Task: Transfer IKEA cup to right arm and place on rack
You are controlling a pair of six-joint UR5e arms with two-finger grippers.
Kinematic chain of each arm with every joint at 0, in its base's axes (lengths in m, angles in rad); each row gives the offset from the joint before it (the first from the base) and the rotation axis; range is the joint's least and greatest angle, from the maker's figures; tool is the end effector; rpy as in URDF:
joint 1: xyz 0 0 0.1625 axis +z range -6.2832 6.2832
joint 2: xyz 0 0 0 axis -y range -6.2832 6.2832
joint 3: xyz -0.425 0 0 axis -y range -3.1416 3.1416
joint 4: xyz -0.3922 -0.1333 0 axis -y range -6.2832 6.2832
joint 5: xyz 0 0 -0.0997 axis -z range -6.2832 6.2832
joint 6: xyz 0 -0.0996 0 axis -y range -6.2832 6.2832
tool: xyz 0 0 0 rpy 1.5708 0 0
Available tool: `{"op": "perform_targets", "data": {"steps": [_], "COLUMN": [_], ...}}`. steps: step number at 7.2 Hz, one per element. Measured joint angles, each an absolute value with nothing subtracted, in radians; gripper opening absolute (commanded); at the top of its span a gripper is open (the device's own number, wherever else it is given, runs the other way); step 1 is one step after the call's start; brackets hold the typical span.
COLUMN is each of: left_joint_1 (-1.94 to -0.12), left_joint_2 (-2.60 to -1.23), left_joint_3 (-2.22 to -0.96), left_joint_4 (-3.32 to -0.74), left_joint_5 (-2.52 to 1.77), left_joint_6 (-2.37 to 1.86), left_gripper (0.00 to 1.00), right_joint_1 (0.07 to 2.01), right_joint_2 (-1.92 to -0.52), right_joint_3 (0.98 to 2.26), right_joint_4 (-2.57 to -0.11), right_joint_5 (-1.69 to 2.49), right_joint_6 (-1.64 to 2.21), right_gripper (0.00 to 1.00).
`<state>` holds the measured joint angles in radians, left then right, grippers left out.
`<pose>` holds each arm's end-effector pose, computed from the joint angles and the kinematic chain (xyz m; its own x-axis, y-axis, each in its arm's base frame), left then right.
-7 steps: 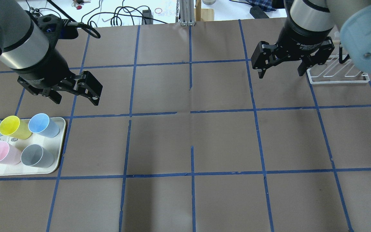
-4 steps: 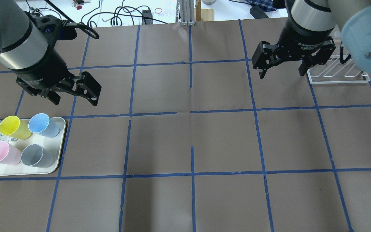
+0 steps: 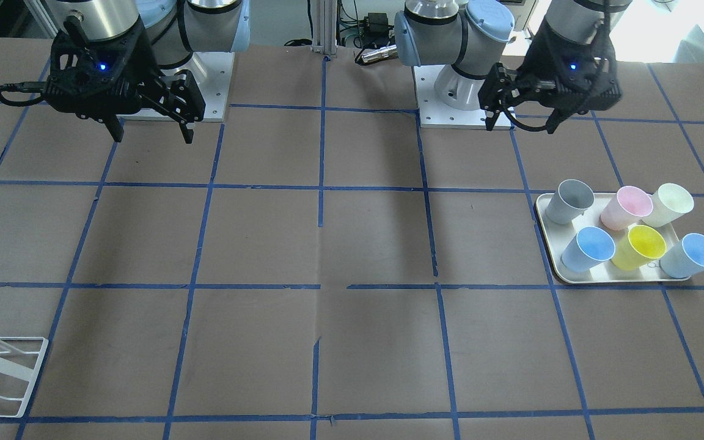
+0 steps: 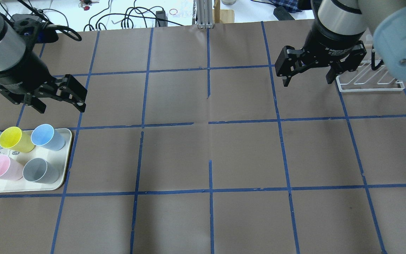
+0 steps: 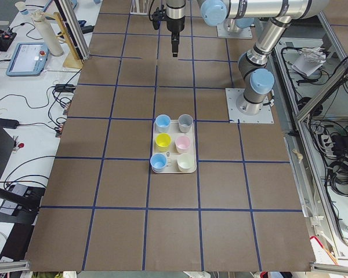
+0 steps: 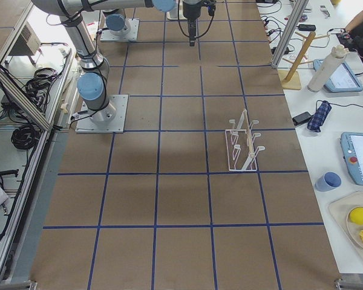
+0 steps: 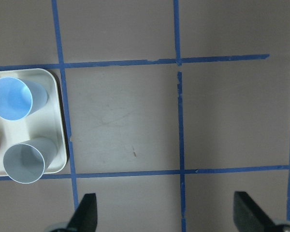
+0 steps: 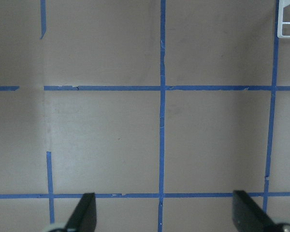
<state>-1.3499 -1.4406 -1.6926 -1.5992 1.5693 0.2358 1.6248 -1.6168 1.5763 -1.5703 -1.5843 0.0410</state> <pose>-0.0350 -0.4534 0.4856 -0.9999 0.0148 0.0061 0.0149 0.9997 0.0191 0.1575 -0.4681 0.5074 -0.9999 -0.0125 0.0118 -0.0130 0.9991 -0.0405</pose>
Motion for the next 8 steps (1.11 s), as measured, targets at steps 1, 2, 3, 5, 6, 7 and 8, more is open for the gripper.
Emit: {"op": "perform_targets", "data": {"steps": [1, 2, 3, 5, 6, 7, 8], "left_joint_1": [-1.28, -1.225, -1.169, -1.066, -1.036, -1.009, -0.984], "left_joint_2": [-1.463, -1.488, -1.515, -1.579, -1.615, -1.648, -1.677], "left_joint_3": [-1.695, -1.697, -1.697, -1.698, -1.699, -1.699, -1.705], "left_joint_4": [-1.566, -1.539, -1.526, -1.478, -1.426, -1.392, -1.363], "left_joint_5": [1.567, 1.57, 1.569, 1.568, 1.571, 1.57, 1.567], "left_joint_6": [0.325, 0.436, 0.527, 0.684, 0.767, 0.83, 0.873], "left_gripper": [1.0, 1.0, 1.0, 1.0, 1.0, 1.0, 0.97], "right_joint_1": [1.626, 1.625, 1.624, 1.624, 1.624, 1.624, 1.624], "right_joint_2": [-1.615, -1.612, -1.61, -1.611, -1.611, -1.61, -1.61], "right_joint_3": [1.576, 1.576, 1.576, 1.577, 1.577, 1.577, 1.577], "right_joint_4": [-1.571, -1.572, -1.573, -1.571, -1.57, -1.57, -1.57], "right_joint_5": [-1.584, -1.585, -1.585, -1.59, -1.593, -1.595, -1.596], "right_joint_6": [0.042, 0.042, 0.041, 0.039, 0.039, 0.038, 0.038], "right_gripper": [1.0, 1.0, 1.0, 1.0, 1.0, 1.0, 1.0]}}
